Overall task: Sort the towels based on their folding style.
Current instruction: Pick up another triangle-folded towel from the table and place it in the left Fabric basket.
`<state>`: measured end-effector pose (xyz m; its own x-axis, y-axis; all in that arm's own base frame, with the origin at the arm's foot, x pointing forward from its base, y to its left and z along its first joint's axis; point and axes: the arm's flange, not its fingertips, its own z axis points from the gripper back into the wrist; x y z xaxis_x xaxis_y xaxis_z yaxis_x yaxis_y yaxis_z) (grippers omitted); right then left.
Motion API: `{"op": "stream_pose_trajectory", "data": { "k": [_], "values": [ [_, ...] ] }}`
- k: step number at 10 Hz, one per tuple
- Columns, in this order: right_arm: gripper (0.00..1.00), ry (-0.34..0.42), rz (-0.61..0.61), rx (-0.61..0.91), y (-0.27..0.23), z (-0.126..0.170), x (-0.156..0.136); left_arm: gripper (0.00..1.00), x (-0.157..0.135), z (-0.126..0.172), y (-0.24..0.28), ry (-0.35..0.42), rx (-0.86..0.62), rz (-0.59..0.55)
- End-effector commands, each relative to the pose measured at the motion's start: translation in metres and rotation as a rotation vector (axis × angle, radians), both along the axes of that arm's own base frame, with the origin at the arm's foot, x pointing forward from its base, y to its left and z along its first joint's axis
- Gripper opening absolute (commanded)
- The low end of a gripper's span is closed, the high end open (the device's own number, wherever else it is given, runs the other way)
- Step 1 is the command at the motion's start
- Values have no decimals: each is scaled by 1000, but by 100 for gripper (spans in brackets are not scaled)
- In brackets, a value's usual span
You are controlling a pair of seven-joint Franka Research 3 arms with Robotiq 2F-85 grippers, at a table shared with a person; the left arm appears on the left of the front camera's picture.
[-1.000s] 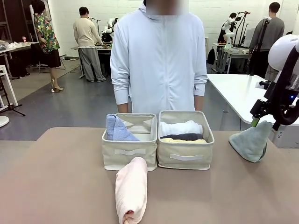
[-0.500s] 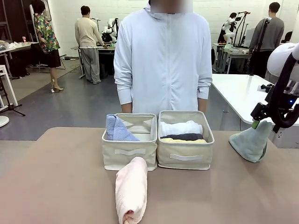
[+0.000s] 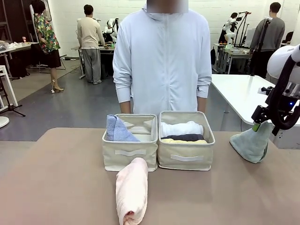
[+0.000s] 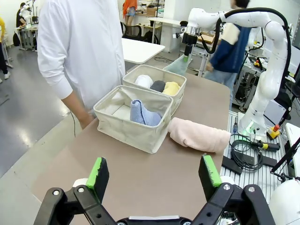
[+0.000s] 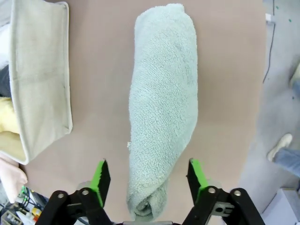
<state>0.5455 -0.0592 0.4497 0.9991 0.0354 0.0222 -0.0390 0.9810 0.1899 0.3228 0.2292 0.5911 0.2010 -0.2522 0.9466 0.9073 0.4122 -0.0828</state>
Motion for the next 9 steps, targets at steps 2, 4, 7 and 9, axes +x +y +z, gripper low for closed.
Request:
{"op": "stream_pose_trajectory", "data": {
  "k": [2, 4, 7, 9],
  "values": [
    [38, -1, 3, 8, -1, 2, 4, 100, 0, 1, 2, -32, -9, -8],
    [14, 4, -8, 0, -5, 2, 3, 100, 0, 1, 2, -32, -9, -8],
    [0, 3, -6, -4, -4, 4, 1, 100, 0, 1, 2, -32, -9, -8],
    [0, 4, -2, -3, -3, 5, 0, 100, 0, 1, 2, -32, -9, -8]
  ]
}}
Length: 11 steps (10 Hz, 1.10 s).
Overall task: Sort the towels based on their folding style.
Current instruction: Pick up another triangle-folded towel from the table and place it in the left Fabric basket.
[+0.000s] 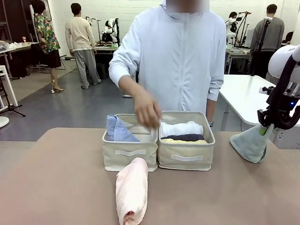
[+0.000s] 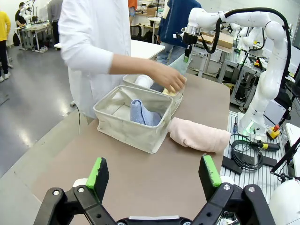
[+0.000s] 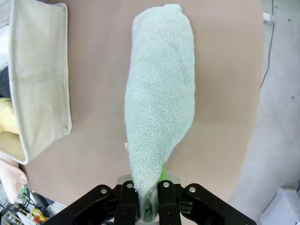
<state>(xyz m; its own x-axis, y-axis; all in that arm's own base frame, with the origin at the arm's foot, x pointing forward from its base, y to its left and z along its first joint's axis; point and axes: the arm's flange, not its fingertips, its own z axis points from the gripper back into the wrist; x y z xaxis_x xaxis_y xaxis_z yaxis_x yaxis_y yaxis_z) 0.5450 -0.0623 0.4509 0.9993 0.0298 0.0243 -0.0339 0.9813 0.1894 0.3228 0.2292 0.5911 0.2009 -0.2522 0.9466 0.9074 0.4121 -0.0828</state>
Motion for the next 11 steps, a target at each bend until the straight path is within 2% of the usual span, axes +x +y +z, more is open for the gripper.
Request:
{"op": "stream_pose_trajectory", "data": {
  "k": [1, 3, 4, 6, 7, 8, 10, 11],
  "values": [
    [0, 6, 8, -1, 1, 6, 0, 100, 0, 1, 2, -32, -9, -8],
    [0, 25, 46, 26, 2, 19, -6, 100, 0, 1, 2, -32, -9, -8],
    [0, 81, 120, 92, 4, 40, -19, 100, 0, 1, 2, -32, -9, -8],
    [0, 4, 197, 98, 13, 120, -70, 100, 0, 1, 2, -32, -9, -8],
    [0, -14, 171, 79, 18, 163, -103, 100, 0, 1, 2, -32, -9, -8],
    [0, 15, 135, 66, 22, 191, -126, 100, 0, 1, 2, -32, -9, -8],
    [0, 18, 79, -6, 25, 223, -156, 100, 0, 1, 2, -32, -9, -8],
    [0, 7, 48, -9, 19, 225, -164, 100, 0, 1, 2, -32, -9, -8]
  ]
}}
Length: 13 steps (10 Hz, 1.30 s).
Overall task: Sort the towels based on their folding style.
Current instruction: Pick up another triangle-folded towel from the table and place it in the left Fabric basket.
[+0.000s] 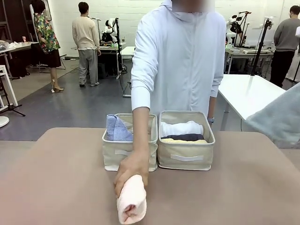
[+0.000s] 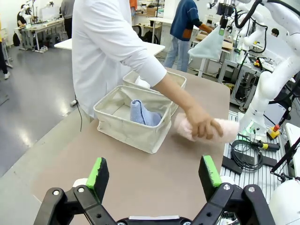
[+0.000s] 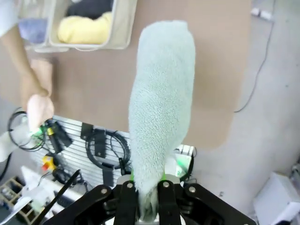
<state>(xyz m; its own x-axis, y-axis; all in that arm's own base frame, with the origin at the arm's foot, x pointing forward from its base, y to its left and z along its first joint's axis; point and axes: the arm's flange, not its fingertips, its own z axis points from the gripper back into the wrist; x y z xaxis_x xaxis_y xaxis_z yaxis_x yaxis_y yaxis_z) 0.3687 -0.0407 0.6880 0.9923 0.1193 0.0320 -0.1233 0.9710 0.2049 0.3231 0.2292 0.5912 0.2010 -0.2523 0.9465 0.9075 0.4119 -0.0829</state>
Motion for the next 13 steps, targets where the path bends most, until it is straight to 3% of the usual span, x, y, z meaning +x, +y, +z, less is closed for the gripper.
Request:
{"op": "stream_pose_trajectory", "data": {
  "k": [1, 2, 5, 6, 7, 8, 10, 11, 12, 13],
  "values": [
    [0, 4, -186, 0, -17, -26, 16, 100, 0, 1, 2, -32, -9, -8],
    [0, 0, 0, 0, 0, 0, 0, 100, 0, 1, 2, -32, -9, -8],
    [0, 0, 0, 0, 0, 0, 0, 100, 0, 1, 2, -32, -9, -8],
    [14, 5, -34, -6, -3, -6, 3, 100, 0, 1, 2, -32, -9, -8],
    [14, -132, 196, -102, 43, 26, 2, 100, 0, 1, 2, -32, -9, -8],
    [14, -179, 378, -158, 89, 48, 8, 100, 0, 1, 2, -32, -9, -8],
    [14, -180, 611, -165, 148, 55, 18, 100, 0, 1, 2, -32, -9, -8],
    [14, -147, 635, -113, 144, 49, 21, 100, 0, 1, 2, -32, -9, -8],
    [14, -142, 508, -99, 108, 43, 17, 100, 0, 1, 2, -32, -9, -8],
    [14, -104, 246, -42, 38, 35, -4, 100, 0, 1, 2, -32, -9, -8]
  ]
}}
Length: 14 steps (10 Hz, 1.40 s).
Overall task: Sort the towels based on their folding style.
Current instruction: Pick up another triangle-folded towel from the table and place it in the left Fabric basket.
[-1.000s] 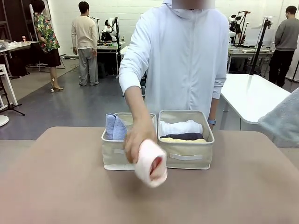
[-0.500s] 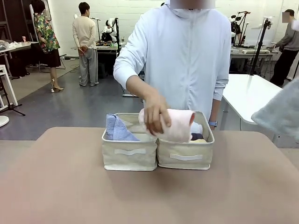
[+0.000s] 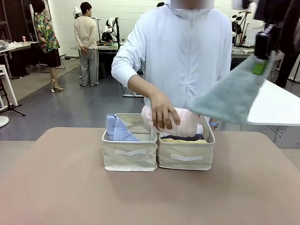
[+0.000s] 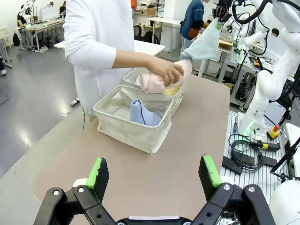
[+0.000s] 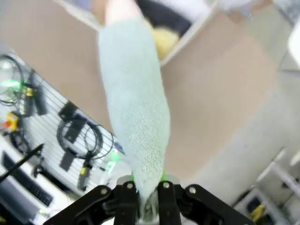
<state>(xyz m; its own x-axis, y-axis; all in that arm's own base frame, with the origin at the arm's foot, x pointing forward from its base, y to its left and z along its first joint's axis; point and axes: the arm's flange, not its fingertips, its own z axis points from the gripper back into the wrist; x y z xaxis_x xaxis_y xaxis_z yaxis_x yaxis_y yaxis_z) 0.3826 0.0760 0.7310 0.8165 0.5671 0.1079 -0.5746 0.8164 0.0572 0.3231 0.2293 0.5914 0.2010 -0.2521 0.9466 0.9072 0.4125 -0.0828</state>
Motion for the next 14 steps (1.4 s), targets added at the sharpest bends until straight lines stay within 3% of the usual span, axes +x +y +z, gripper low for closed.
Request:
{"op": "stream_pose_trajectory", "data": {
  "k": [1, 3, 7, 8, 14],
  "values": [
    [14, 56, -359, 140, -124, -17, -49, 100, 0, 1, 2, -32, -9, -8],
    [14, -5, -428, 136, -143, -13, -92, 100, 0, 1, 2, -32, -9, -8],
    [14, 5, -399, 98, -126, -8, -75, 100, 0, 1, 2, -32, -9, -8],
    [14, 5, -402, 110, -146, -3, -101, 100, 0, 1, 2, -32, -9, -8],
    [14, 4, -417, 117, -148, -3, -100, 100, 0, 1, 2, -32, -9, -8]
  ]
}}
